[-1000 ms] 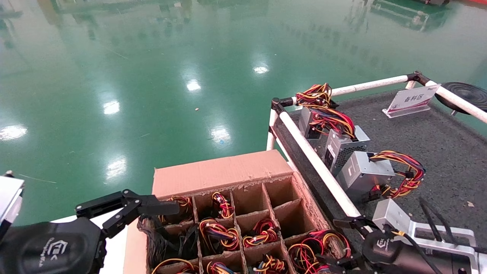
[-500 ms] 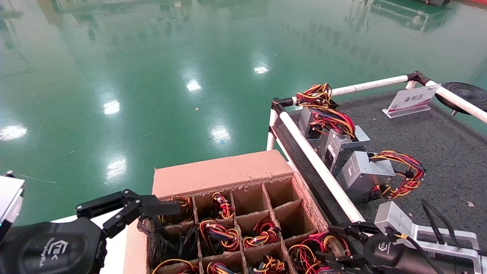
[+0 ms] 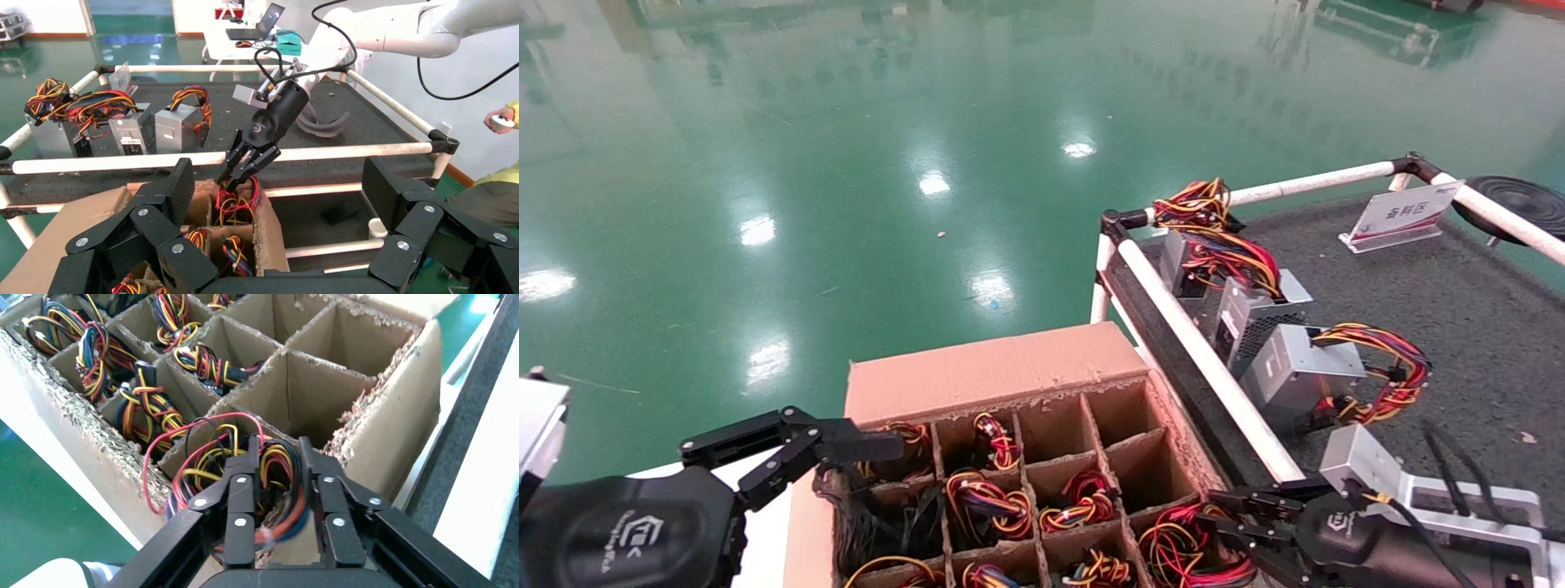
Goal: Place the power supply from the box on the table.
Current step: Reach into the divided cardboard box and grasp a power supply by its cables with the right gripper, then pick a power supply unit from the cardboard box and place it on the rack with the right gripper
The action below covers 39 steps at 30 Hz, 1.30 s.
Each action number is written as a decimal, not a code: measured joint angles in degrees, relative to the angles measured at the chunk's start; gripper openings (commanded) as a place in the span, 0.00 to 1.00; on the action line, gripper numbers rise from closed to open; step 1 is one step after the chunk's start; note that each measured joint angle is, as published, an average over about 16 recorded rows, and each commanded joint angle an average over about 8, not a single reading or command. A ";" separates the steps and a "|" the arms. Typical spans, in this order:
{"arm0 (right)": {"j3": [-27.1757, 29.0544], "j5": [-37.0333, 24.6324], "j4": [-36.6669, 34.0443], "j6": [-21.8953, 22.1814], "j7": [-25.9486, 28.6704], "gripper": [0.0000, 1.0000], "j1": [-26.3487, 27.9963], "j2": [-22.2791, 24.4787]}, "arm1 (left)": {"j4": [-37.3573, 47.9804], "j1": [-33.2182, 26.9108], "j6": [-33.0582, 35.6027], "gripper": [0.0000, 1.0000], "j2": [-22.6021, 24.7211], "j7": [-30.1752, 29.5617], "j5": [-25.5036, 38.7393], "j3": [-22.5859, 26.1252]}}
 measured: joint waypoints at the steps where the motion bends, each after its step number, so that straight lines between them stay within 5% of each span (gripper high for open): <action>1: 0.06 0.10 0.15 0.00 0.08 0.00 0.01 0.05 | 0.00 0.00 0.00 1.00 0.00 0.00 0.00 0.00; 19: 1.83 3.87 3.65 0.84 3.58 0.00 1.38 -0.69 | 0.00 -0.01 -0.01 1.00 -0.01 0.01 -0.02 0.03; 39: 8.99 18.61 6.58 0.96 18.08 0.00 14.06 -1.47 | 0.00 -0.01 -0.02 1.00 -0.02 0.03 -0.04 0.05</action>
